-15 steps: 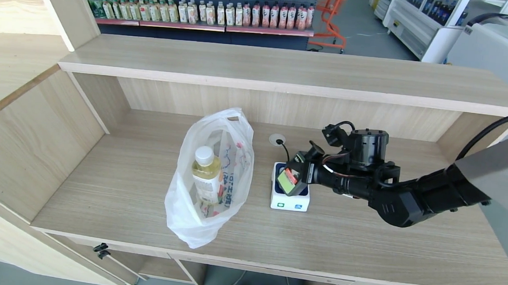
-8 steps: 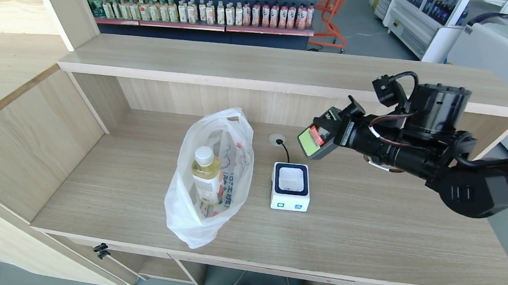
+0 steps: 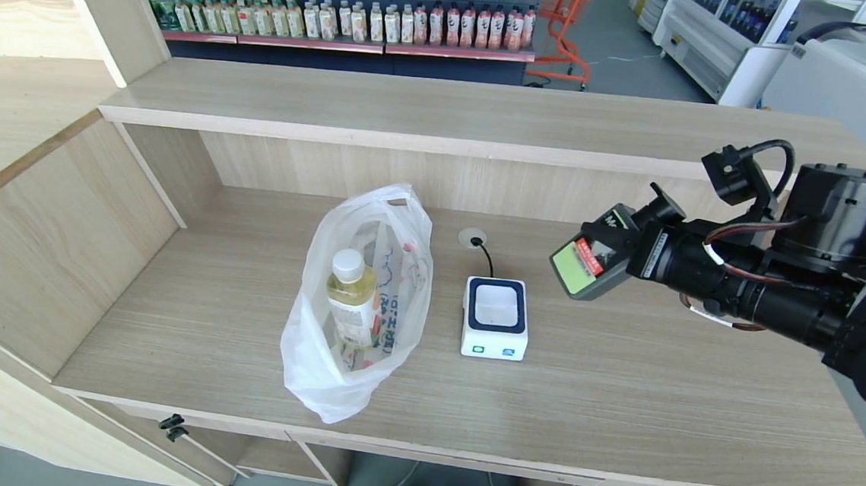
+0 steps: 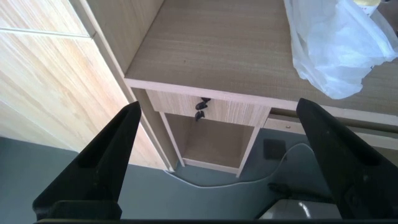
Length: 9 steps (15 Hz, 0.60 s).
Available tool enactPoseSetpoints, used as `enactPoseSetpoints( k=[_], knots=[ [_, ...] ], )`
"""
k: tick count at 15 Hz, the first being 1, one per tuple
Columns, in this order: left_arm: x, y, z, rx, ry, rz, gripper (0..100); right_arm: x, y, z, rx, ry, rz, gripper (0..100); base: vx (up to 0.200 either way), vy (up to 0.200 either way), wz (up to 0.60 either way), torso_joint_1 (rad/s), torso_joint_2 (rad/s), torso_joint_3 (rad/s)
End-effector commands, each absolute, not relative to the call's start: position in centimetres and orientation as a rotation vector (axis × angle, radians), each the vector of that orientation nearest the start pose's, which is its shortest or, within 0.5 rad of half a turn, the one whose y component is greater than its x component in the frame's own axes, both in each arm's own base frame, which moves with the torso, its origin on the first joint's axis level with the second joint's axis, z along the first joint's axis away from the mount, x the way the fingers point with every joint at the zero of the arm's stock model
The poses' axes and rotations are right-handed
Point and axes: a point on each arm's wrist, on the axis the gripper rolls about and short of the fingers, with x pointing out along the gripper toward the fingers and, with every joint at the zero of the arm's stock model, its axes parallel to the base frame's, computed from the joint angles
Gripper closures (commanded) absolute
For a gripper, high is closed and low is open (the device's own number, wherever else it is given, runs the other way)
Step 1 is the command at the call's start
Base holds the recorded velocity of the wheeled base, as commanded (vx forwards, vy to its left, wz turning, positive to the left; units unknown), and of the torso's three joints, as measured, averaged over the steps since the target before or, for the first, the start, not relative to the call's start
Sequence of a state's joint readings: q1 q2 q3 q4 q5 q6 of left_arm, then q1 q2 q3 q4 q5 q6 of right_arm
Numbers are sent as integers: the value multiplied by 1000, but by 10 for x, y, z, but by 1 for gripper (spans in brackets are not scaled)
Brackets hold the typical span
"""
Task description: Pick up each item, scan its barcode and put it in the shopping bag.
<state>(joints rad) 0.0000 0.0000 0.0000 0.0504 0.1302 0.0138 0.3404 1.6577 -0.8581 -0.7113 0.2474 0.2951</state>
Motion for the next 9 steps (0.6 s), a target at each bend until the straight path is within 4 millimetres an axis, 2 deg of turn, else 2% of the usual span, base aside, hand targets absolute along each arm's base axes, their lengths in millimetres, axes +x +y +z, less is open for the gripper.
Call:
enactPoseSetpoints(
  k=[1, 6, 8, 9],
  knots=[
    [-23, 3, 70, 17, 51, 130, 0, 278, 104, 221, 285, 163, 573, 100, 0, 200, 0, 2, 2, -2],
    [-23, 3, 70, 17, 51, 130, 0, 286, 107, 217, 283, 177, 574, 100, 0, 200, 0, 2, 3, 2],
    [-23, 3, 70, 17, 51, 130, 0, 316, 106, 207, 285, 192, 537, 100, 0, 200, 0, -2, 5, 2],
    [-23, 3, 70, 17, 51, 130, 0, 325, 108, 205, 285, 201, 533, 100, 0, 200, 0, 7, 7, 2]
  ],
)
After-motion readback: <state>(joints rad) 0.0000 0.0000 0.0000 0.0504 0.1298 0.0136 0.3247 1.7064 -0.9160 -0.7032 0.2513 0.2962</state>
